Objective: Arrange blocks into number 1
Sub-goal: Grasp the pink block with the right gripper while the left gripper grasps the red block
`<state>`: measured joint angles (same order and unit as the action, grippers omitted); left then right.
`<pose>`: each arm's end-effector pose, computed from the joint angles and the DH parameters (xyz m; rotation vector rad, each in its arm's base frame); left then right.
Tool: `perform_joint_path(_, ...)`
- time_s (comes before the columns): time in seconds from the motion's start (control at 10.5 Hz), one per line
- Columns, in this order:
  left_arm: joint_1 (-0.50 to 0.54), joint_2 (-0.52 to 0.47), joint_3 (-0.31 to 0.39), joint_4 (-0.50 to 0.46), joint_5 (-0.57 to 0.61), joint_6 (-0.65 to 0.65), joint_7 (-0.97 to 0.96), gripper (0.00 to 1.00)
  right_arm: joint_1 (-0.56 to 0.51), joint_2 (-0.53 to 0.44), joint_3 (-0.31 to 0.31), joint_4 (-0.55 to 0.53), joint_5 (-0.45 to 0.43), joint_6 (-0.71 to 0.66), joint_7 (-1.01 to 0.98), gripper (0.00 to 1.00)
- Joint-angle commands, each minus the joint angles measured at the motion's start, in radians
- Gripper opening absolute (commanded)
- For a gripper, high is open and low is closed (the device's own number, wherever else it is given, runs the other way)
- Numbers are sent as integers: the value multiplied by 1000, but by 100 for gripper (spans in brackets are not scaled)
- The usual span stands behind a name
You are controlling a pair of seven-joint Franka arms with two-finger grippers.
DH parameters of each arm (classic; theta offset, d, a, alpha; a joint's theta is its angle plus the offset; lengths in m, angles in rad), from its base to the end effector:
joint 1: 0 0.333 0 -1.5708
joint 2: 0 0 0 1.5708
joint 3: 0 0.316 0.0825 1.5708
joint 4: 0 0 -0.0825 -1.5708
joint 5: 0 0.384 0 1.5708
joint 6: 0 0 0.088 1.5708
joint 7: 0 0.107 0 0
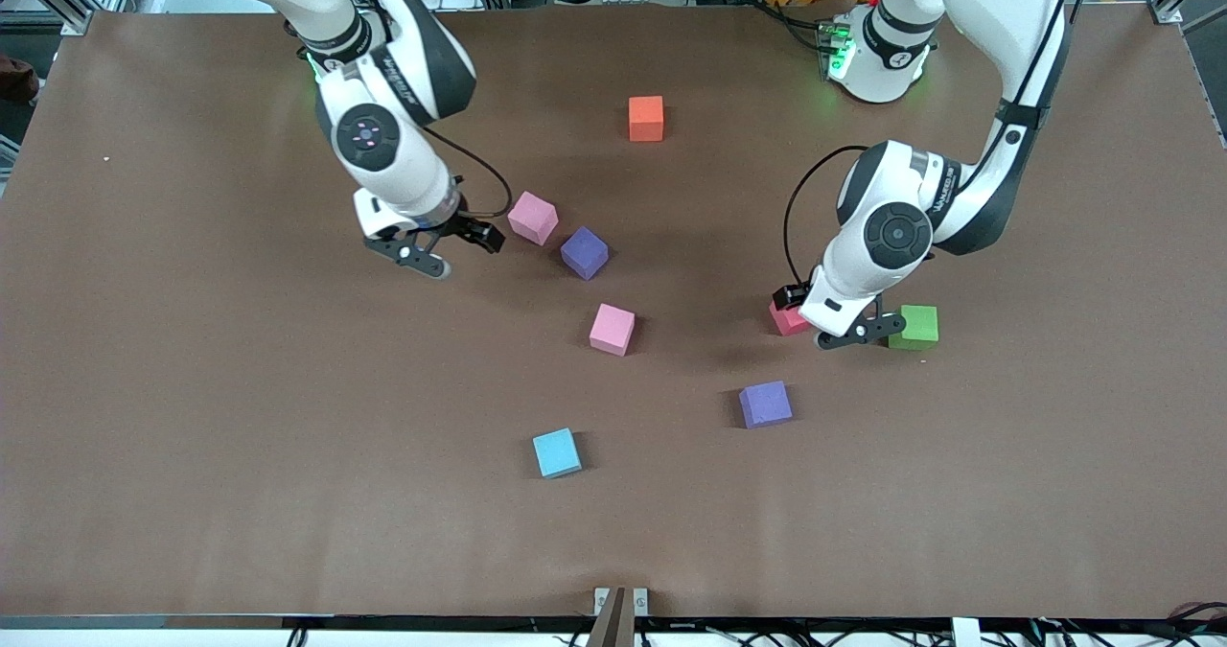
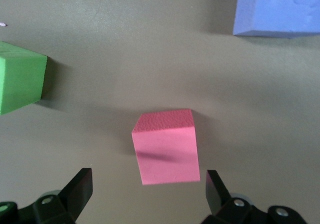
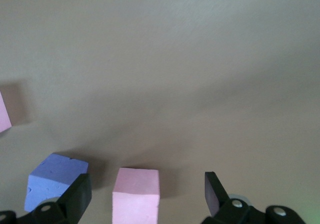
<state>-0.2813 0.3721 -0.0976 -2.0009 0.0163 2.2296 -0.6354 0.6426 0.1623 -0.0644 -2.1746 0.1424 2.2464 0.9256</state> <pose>0.5488 -0.2165 0.2612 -3.0625 -0.3844 0.2090 0.4537 0.3012 0.3106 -3.0497 0.6838 0.2056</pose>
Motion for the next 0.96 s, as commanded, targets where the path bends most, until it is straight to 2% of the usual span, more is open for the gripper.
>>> perform_joint_path(0.0, 10, 36, -2, -3, -2, 47, -65, 100, 67, 103, -12, 2, 14, 108, 83, 100)
perform_joint_path(0.19, 10, 59, -2, 5, -2, 67, -84, 100, 101, 157, -12, 1, 14, 168, 116, 100)
perform_joint_path(0.76, 1, 108, -2, 11, -2, 139, -87, 100, 161, 140, -8, -74, 14, 182, 136, 100)
perform_joint_path(0.86, -1, 113, -2, 10, -4, 146, -87, 90, 167, 129, -8, -98, 14, 200, 137, 100)
